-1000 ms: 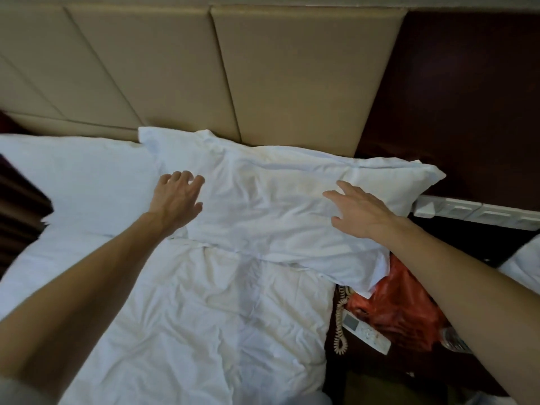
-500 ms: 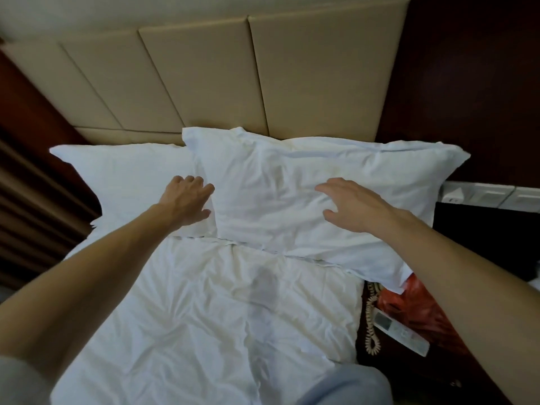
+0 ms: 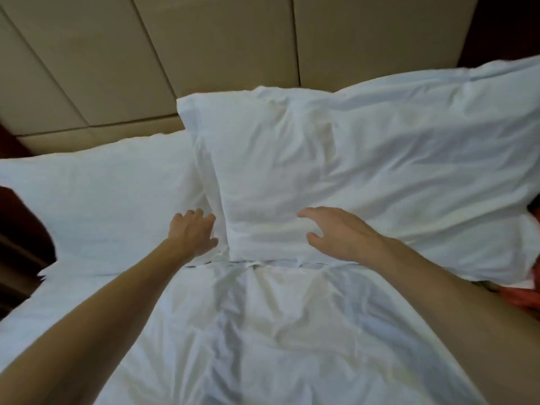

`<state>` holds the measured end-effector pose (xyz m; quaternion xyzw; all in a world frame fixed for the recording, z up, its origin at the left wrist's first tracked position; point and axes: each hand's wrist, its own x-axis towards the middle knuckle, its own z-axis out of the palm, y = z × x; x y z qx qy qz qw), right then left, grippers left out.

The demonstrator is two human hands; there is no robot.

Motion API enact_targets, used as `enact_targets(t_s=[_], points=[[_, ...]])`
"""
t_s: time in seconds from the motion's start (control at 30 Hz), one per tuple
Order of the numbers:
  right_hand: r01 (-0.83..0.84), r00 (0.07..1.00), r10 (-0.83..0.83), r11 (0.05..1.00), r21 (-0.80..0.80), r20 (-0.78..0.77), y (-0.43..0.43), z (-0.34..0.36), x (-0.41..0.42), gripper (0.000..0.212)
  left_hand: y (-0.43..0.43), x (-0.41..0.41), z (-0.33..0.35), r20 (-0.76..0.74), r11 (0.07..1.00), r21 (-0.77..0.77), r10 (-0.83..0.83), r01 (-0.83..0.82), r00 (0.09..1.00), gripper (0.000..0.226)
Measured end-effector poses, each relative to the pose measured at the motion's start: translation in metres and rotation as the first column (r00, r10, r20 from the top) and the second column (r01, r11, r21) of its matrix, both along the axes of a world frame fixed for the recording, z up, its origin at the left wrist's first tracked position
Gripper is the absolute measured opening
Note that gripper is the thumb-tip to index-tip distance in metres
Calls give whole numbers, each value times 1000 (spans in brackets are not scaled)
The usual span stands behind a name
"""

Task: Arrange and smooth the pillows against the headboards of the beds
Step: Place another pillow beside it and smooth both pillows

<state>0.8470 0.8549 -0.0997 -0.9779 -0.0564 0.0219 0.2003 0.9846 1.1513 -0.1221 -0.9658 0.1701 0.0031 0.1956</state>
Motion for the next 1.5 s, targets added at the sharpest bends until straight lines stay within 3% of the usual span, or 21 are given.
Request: enact_targets(t_s=[0.27, 0.4, 0.53, 0.67, 0.77, 0.87, 0.97, 1.07, 1.13, 1.23, 1.33, 1.43, 1.5], points=[[-120, 989, 111, 988, -102, -97, 122, -58, 60, 54, 34, 51, -91, 266, 902, -425, 198, -70, 943, 83], [-131, 988, 121, 986, -103, -91, 143, -68, 82, 53, 42, 78, -106, 314, 928, -370, 170, -45, 934, 65], [-126, 979, 109, 988, -89, -172, 151, -76, 92, 52, 63, 100, -103, 393, 967, -183, -95, 179, 915, 13], [-95, 979, 91, 995, -12, -182, 168, -83, 115, 50, 85, 103, -89, 426, 907, -145, -303, 395, 852, 8], [-49, 987, 65, 993, 111, -149, 193, -91, 137, 52, 113, 100, -74, 452, 825, -128, -445, 550, 773, 18], [0, 972, 59, 968, 252, -228, 217, -102, 156, 61, 142, 87, -56, 496, 819, -157, -418, 552, 761, 20], [50, 965, 39, 943, 330, -260, 225, -112, 171, 55, 166, 75, -39, 522, 814, -219, -368, 538, 769, 24], [218, 967, -127, 860, 460, -221, 220, -117, 177, 48, 190, 61, -26, 540, 800, -292, -315, 524, 781, 28], [285, 954, -175, 781, 555, -243, 218, -120, 177, 58, 208, 52, -20, 565, 791, -354, -245, 500, 788, 26], [291, 921, -34, 723, 626, -389, 229, -122, 174, 78, 227, 45, -13, 569, 783, -400, -196, 477, 799, 24], [271, 868, 98, 728, 629, -487, 252, -122, 165, 56, 223, 42, -11, 519, 797, -407, -199, 445, 831, 27], [234, 946, -113, 886, 399, -303, 250, -142, 160, 37, 199, 42, -12, 460, 748, -510, -180, 425, 869, 30], [421, 902, -357, 848, 321, -242, 231, -152, 155, 39, 177, 45, -15, 522, 703, -503, -217, 503, 825, 39]])
